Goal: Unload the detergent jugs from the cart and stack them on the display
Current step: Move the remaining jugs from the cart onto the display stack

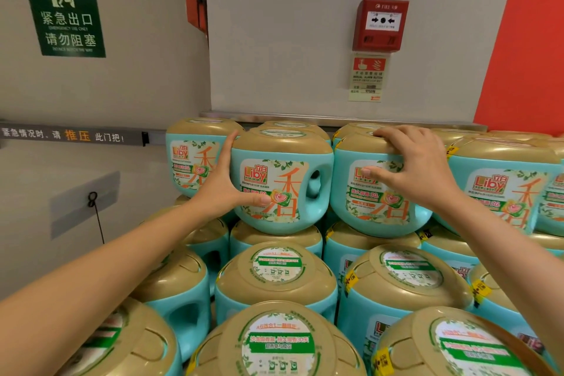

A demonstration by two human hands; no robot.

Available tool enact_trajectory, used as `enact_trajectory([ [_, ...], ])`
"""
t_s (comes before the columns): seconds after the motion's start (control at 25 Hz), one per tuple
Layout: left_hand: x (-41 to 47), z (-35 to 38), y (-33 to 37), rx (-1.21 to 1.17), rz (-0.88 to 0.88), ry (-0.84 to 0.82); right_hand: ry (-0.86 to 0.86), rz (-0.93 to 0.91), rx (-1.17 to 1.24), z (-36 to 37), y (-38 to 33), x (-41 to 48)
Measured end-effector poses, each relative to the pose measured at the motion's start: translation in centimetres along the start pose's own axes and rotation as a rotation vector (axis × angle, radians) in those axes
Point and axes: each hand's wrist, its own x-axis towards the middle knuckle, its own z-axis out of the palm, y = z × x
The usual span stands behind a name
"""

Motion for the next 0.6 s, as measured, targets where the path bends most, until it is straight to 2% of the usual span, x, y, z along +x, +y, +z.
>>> enact_trajectory([
  [0.24,0.1,0.0,-0.5,0.055,-0.014,0.018,-0.007,-0.022,-0.018,-0.1,0.1,-0.1],
  [0.6,-0.8,0.0,-0.9,-0.026,-0.063,0.025,0.007,-0.006,-0.019,-0.2,-0.4,-1.1],
])
